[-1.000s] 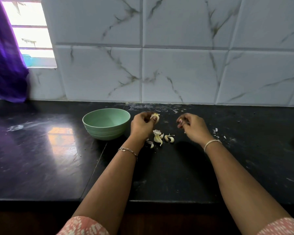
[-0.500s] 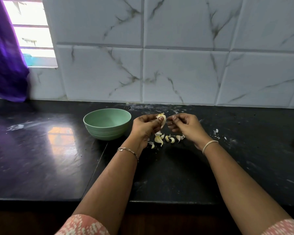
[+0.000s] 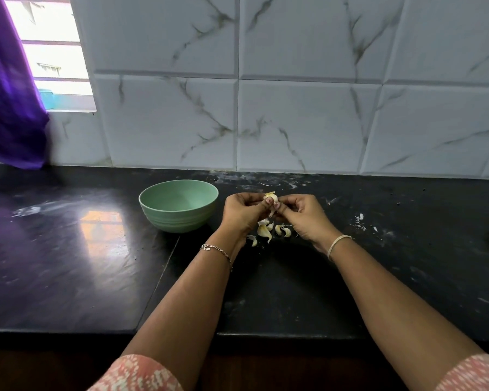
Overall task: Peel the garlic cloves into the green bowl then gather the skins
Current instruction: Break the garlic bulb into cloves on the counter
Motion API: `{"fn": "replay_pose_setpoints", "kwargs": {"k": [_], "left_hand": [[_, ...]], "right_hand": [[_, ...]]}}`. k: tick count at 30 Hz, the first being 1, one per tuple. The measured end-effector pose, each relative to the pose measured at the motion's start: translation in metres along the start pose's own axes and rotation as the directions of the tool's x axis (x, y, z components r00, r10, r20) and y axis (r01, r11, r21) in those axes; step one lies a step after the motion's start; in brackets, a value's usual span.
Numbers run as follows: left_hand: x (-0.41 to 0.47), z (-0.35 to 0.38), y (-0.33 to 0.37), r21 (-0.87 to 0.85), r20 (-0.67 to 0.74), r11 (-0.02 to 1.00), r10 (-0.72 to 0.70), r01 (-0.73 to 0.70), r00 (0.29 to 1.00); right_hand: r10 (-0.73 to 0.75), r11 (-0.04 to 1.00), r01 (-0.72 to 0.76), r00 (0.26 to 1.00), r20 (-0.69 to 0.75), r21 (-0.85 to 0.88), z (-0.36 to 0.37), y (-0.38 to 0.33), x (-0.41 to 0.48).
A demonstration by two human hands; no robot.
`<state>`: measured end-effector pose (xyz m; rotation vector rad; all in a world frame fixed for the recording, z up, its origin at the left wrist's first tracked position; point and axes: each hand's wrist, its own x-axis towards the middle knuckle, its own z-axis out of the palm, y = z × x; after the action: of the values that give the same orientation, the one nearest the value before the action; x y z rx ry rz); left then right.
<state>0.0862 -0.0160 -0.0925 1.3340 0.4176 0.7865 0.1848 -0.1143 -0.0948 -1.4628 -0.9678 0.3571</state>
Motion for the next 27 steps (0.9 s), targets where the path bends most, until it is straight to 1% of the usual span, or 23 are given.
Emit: {"fn": "replay_pose_setpoints", "kwargs": {"k": [3,6,8,10,13,16,21,25,27], "left_hand": [[0.002,-0.001,-0.003,0.068,-0.04,0.997,0.025,-0.022,0.999],[0.002,0.0,-0.003,0.059,-0.054,0.998,0.026,-0.023,0.998],[0.001,0.0,-0.002,0.039,-0.05,0.999,0.025,-0.023,0.998],[0.0,0.0,0.001,-0.001,-0.039,1.0,0.013,-0.013,0.999],[0.002,-0.001,0.004,-0.051,-0.022,0.999,0.005,-0.006,1.0],[0.002,0.001,0.005,0.029,0.023,0.999,0.032,-0.033,0.999],[-0.001,0.002,0.004,0.14,0.088,0.987,0.071,-0.082,0.994],[-0.001,0.003,0.001,0.32,0.058,0.938,0.119,-0.132,0.991],[-0.001,0.005,0.001,0.369,0.041,0.918,0.143,-0.148,0.989]], "right_hand": [[-0.008,0.993,0.003,0.999,-0.039,-0.12,0.004,0.002,0.003],[-0.043,0.974,0.025,0.996,-0.075,-0.225,0.007,0.003,0.004],[-0.045,0.972,0.027,0.996,-0.076,-0.232,0.008,0.003,0.003],[-0.01,0.988,0.0,0.998,-0.064,-0.154,0.009,0.0,0.001],[0.056,0.997,-0.053,0.997,-0.05,0.056,0.006,-0.01,-0.005],[0.081,0.987,-0.071,0.995,-0.062,0.142,0.001,-0.016,-0.006],[0.105,0.979,-0.091,0.992,-0.066,0.182,-0.001,-0.016,-0.006],[0.117,0.981,-0.101,0.989,-0.09,0.163,0.001,-0.011,-0.005],[0.112,0.983,-0.095,0.989,-0.101,0.158,0.002,-0.01,-0.005]]}}
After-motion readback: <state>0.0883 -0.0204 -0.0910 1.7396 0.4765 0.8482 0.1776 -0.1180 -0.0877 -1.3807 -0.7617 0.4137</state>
